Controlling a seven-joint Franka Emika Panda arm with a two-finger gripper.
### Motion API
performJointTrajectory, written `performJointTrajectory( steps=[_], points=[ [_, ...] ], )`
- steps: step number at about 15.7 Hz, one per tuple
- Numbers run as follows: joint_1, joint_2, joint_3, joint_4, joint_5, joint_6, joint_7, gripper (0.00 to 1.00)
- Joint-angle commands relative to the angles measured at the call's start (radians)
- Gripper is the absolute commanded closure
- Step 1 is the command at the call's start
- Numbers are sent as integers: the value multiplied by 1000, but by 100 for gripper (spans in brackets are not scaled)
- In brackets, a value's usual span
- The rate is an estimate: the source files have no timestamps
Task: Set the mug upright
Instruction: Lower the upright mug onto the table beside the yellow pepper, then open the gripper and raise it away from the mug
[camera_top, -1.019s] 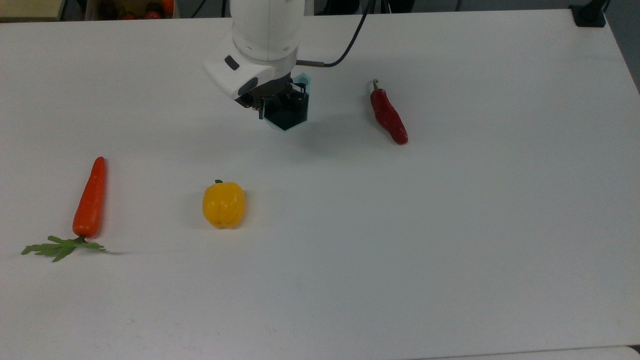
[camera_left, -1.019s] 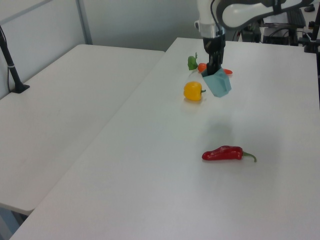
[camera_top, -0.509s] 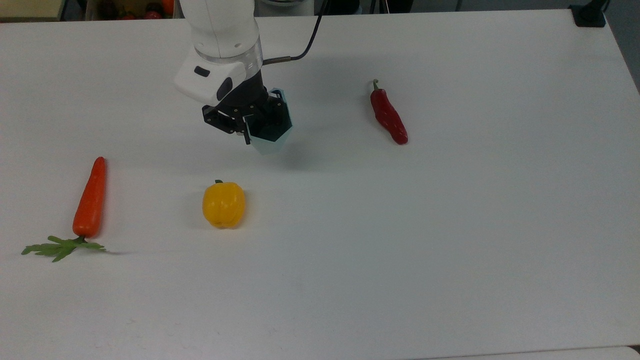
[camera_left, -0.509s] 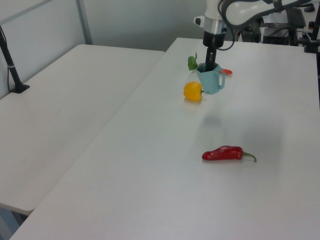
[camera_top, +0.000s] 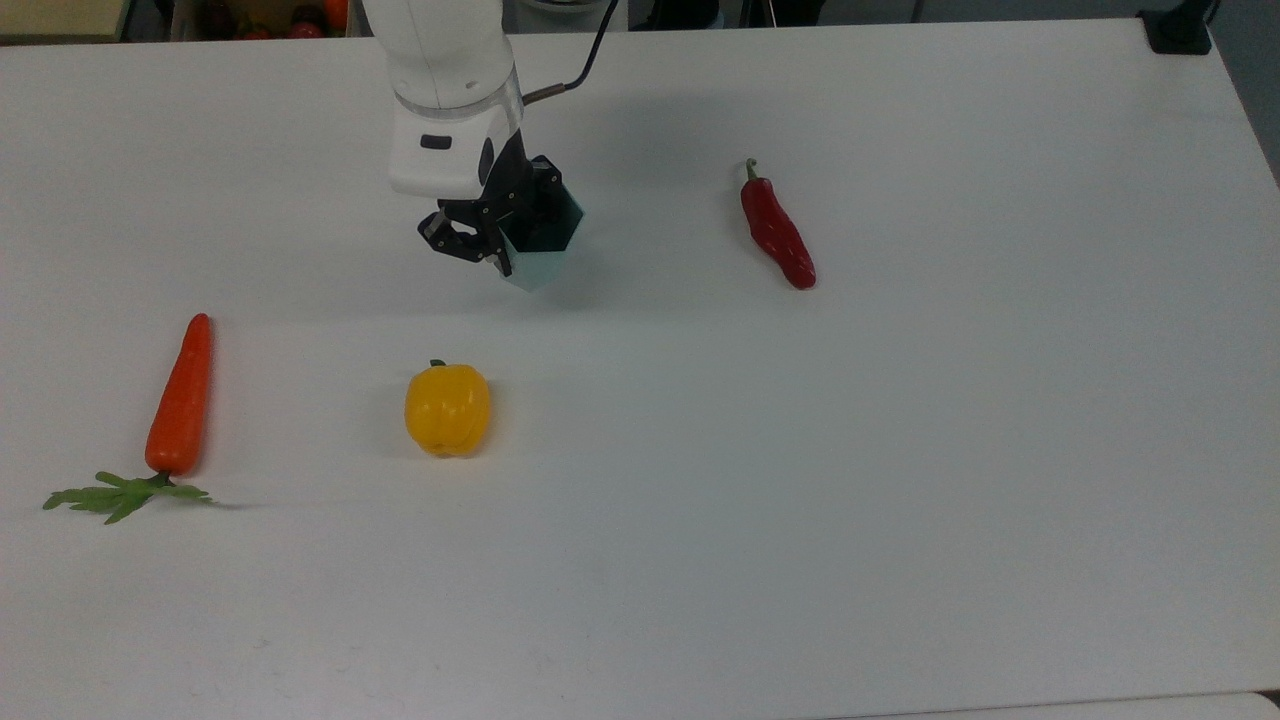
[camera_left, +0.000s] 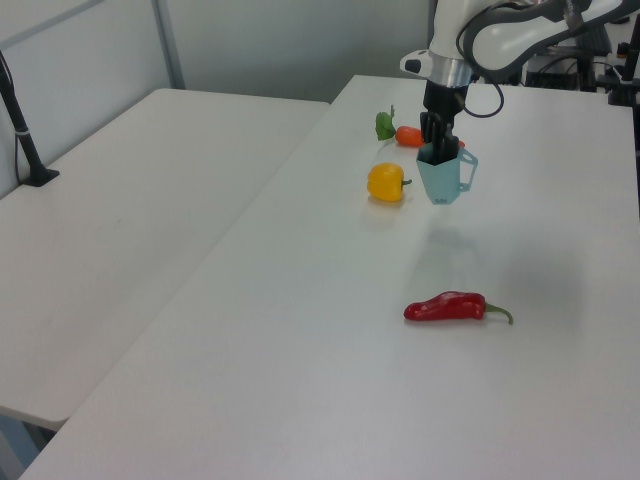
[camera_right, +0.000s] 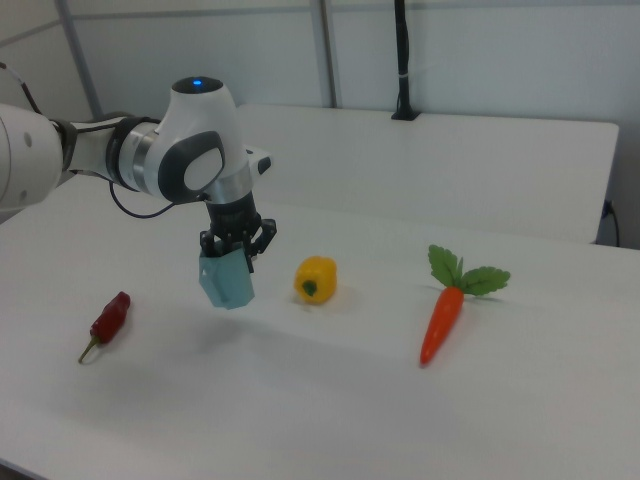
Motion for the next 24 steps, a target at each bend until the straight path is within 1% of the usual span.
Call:
performJointTrajectory(
  steps=[1, 4, 7, 8, 11, 13, 14, 15, 16, 17, 19, 20, 21, 22, 24],
  points=[
    [-2, -5, 14, -46, 109, 52, -46, 100],
    [9, 23, 14, -48, 133, 79, -46, 100],
    [29, 35, 14, -109, 135, 205, -68, 100],
    [29, 46, 14, -117, 137, 224, -90, 100],
    [35, 66, 14, -117, 137, 245, -101, 100],
    [36, 67, 14, -114, 159, 251, -92, 99],
    [36, 69, 14, -109, 190, 250, -78, 83],
    [36, 69, 14, -108, 216, 247, -72, 58],
    [36, 67, 14, -108, 227, 244, -58, 40],
    [36, 66, 15, -105, 227, 241, -29, 25],
    [36, 60, 15, -103, 227, 239, -6, 12],
    [36, 53, 15, -101, 227, 238, -4, 2],
    [38, 44, 17, -101, 227, 236, -3, 0],
    [36, 29, 17, -94, 227, 221, -1, 0],
    [33, 3, 15, -36, 227, 111, 35, 0]
  ],
)
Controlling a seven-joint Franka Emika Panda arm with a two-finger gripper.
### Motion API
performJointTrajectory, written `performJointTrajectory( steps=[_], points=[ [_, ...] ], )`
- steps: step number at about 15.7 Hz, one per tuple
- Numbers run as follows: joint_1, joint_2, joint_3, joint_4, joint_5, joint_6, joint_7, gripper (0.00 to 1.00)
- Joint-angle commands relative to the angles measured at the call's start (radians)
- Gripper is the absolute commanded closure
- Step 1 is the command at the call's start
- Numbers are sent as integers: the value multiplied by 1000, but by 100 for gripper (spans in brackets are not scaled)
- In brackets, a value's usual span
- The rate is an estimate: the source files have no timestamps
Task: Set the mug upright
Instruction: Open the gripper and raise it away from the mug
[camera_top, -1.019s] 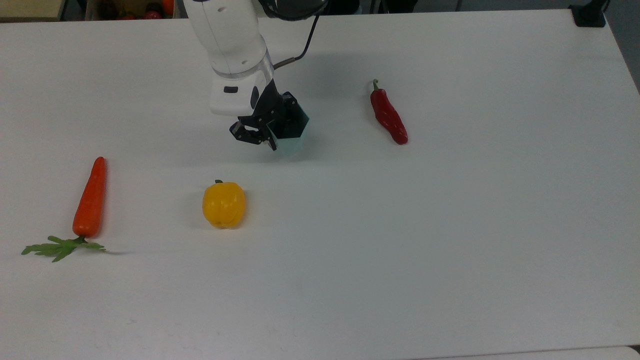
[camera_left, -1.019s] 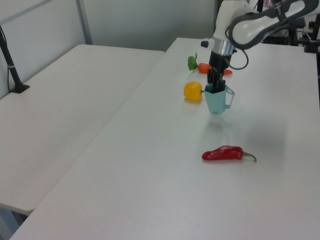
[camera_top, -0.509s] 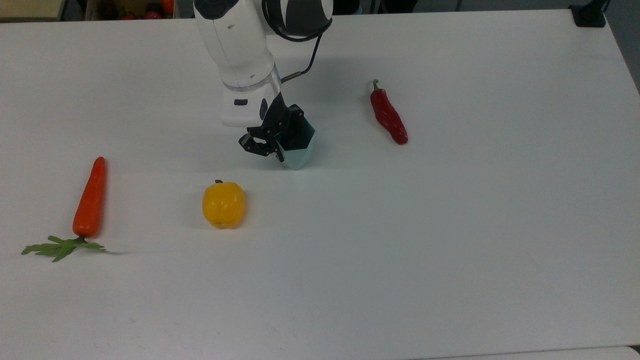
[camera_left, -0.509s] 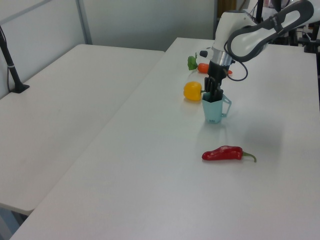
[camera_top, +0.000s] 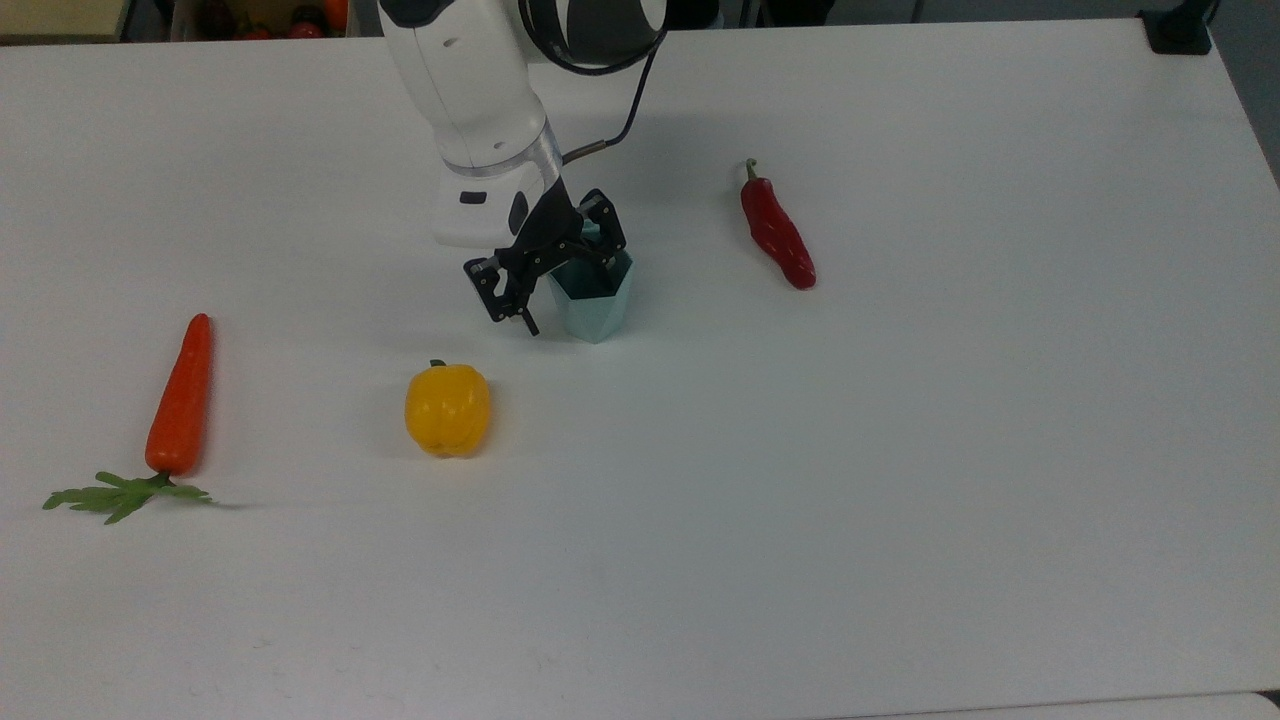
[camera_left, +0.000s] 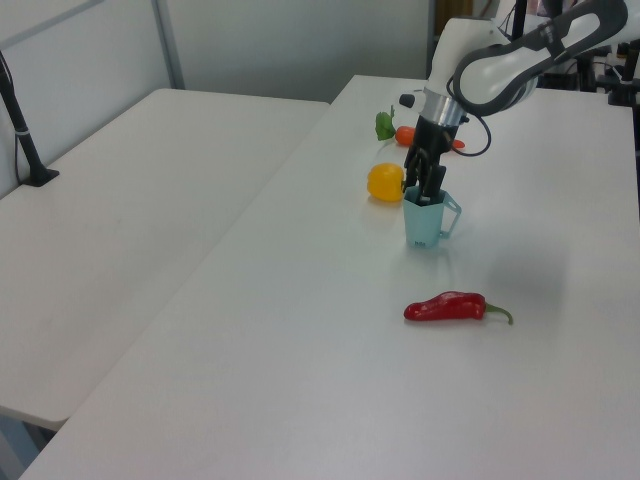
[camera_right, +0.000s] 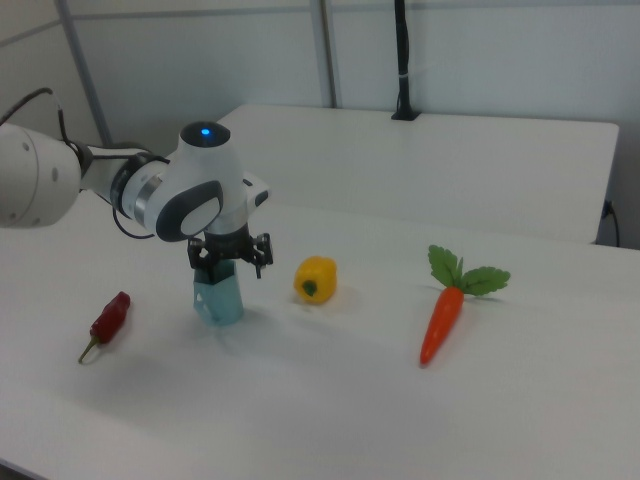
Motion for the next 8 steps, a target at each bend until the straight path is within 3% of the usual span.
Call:
performJointTrajectory(
  steps=[1, 4, 8],
  points=[
    [1, -76, 2, 82, 12, -182, 90, 0],
    [-10, -134, -12, 186, 6, -437, 213, 0],
    [-9, -263, -15, 225, -49, -629, 466, 0]
  ],
)
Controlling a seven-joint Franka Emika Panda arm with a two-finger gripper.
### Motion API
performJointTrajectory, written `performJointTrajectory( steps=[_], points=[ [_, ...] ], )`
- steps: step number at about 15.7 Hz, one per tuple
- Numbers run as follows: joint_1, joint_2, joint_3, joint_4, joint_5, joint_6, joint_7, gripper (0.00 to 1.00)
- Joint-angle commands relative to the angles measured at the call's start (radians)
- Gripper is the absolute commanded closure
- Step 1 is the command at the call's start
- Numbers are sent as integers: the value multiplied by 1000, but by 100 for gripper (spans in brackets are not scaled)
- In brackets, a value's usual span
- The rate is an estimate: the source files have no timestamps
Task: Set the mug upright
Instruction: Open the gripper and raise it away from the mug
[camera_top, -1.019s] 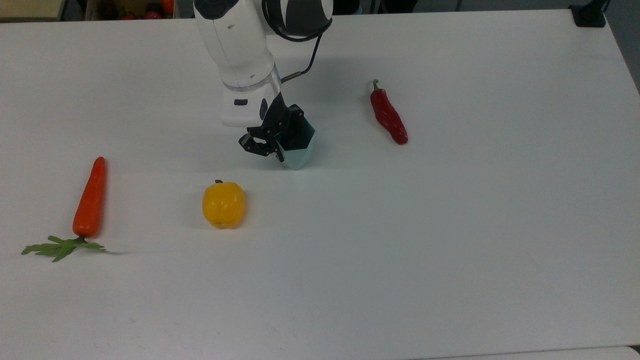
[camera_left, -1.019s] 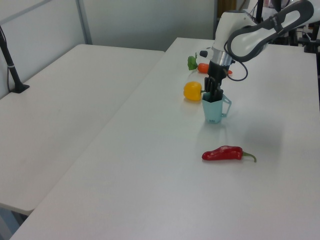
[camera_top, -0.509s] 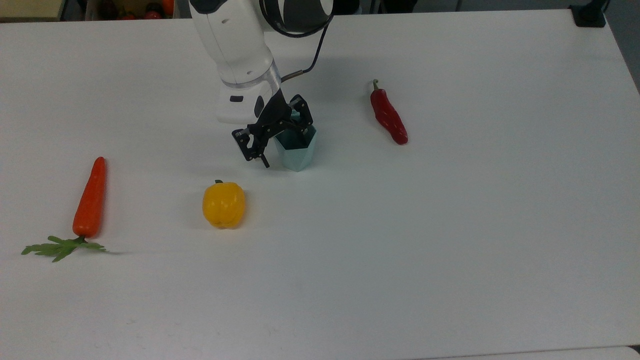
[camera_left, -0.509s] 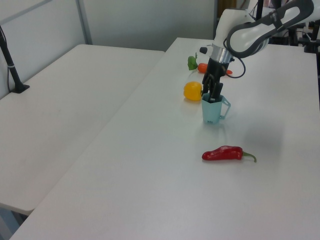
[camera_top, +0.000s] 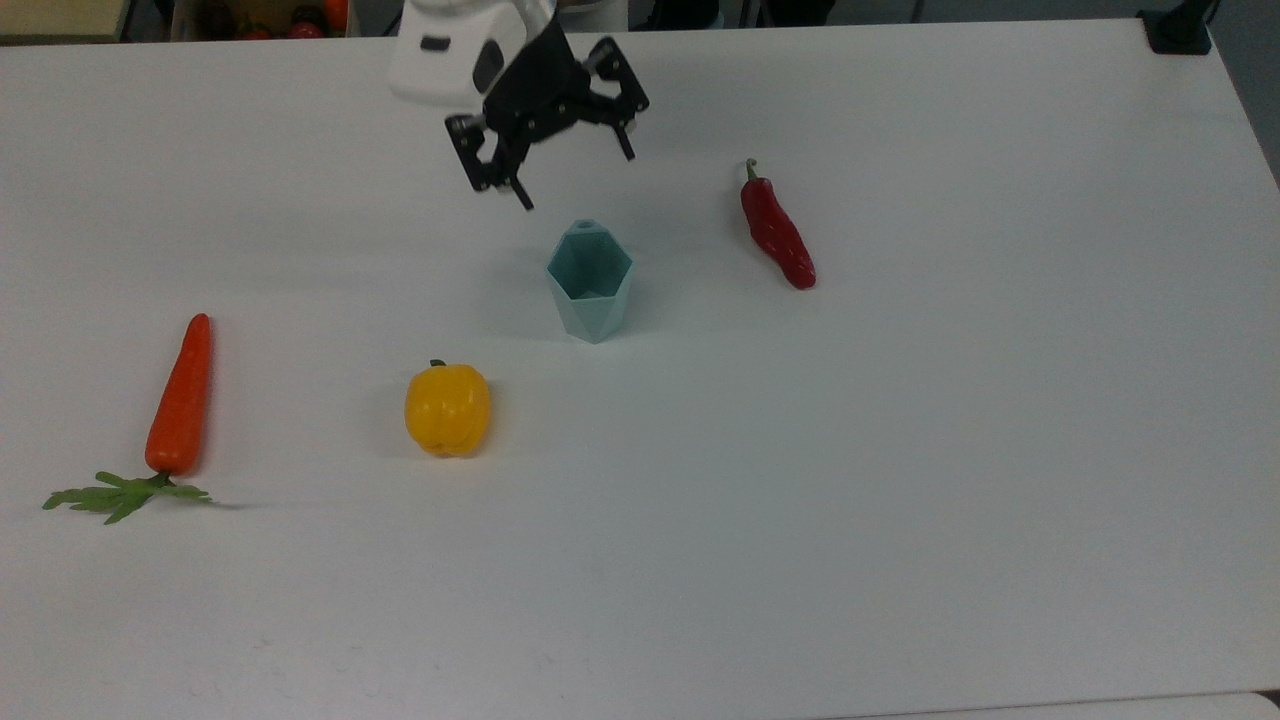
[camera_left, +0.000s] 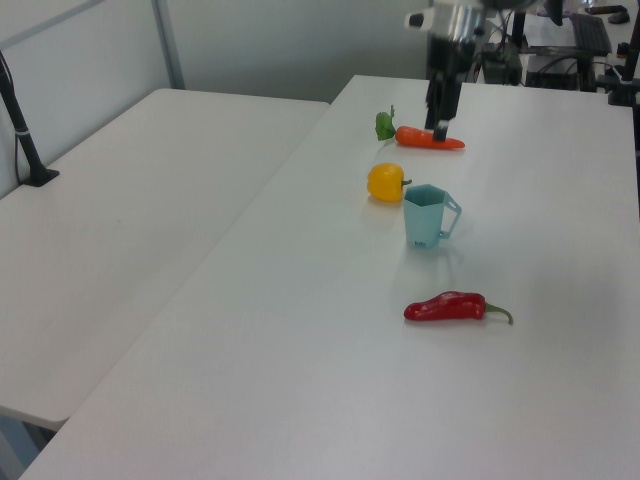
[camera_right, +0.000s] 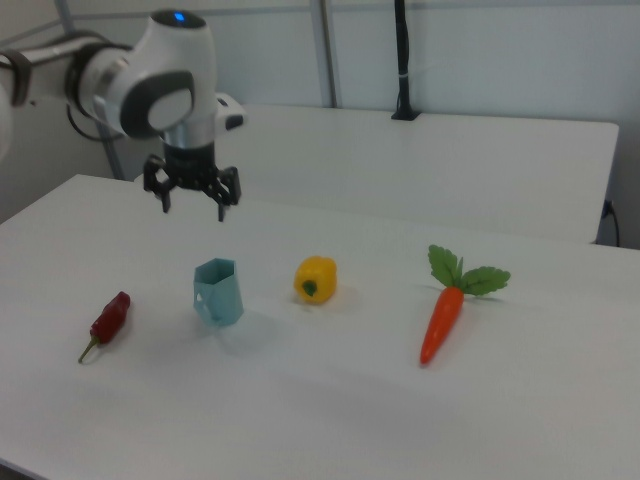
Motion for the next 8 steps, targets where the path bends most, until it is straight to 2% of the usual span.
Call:
performJointTrajectory(
  steps=[1, 3, 6, 8],
  points=[
    [14, -114, -6, 35, -95, -183, 255, 0],
    [44, -121, 3, 92, -213, -304, 390, 0],
    [81, -152, -5, 92, -218, -328, 544, 0],
    [84, -175, -20, 78, -209, -323, 564, 0]
  ],
)
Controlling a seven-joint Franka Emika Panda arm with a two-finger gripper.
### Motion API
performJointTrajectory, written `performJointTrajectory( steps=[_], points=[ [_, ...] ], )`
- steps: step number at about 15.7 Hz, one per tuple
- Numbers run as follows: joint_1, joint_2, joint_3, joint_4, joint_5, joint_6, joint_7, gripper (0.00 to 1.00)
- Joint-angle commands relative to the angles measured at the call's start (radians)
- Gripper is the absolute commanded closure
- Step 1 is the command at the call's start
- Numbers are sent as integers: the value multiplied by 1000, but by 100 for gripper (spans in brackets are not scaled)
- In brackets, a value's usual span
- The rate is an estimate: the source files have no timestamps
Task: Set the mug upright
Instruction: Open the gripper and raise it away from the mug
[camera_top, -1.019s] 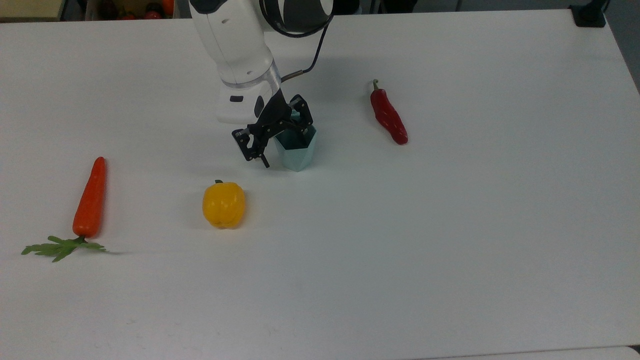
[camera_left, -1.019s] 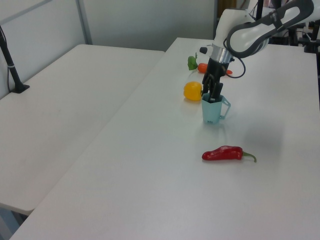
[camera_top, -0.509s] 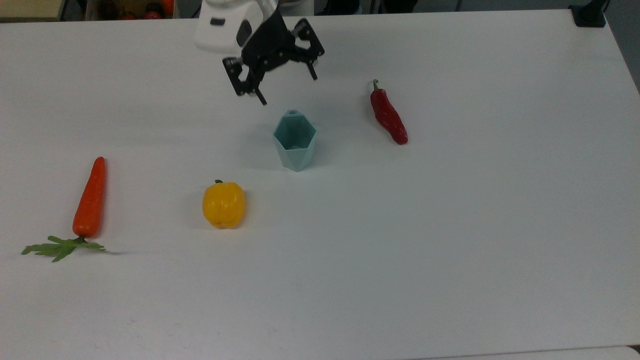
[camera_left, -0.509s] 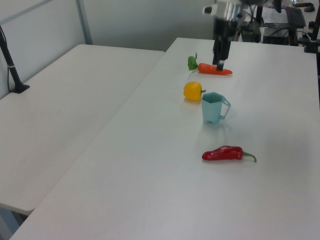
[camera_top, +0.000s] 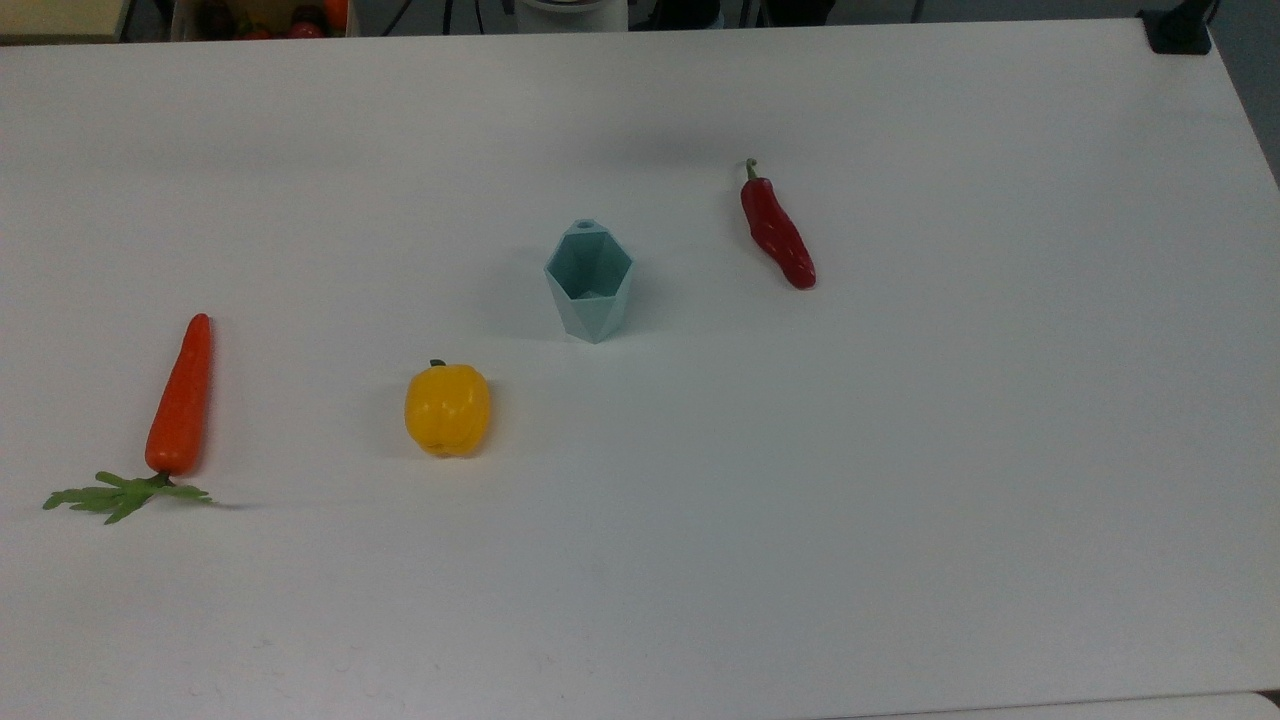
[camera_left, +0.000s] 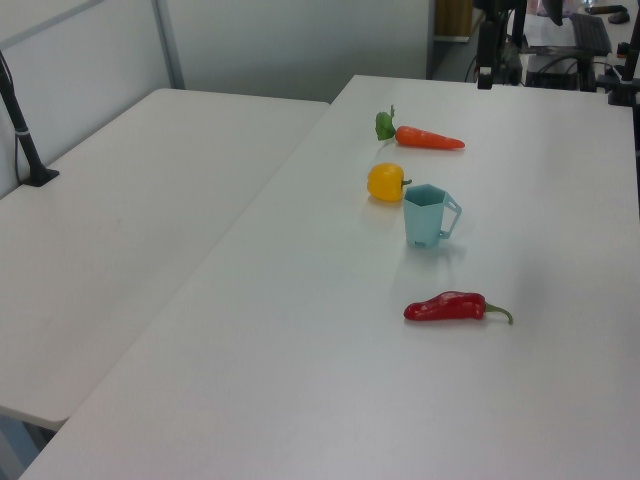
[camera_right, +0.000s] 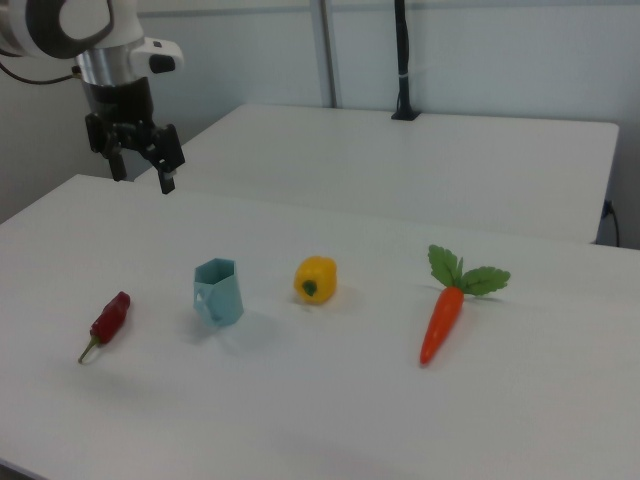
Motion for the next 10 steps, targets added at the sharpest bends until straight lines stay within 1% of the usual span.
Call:
performJointTrajectory(
  steps=[1, 2, 4, 5, 7, 10],
  points=[
    [20, -35, -40, -23, 14, -4, 59, 0],
    [21, -41, -67, -30, 42, 5, 39, 0],
    [78, -42, -139, -48, 53, 88, -27, 0],
    [90, -40, -167, -53, 54, 128, -44, 0],
    [92, -37, -173, -65, 54, 177, -59, 0],
    [103, -38, -173, -66, 50, 179, -59, 0]
  ],
)
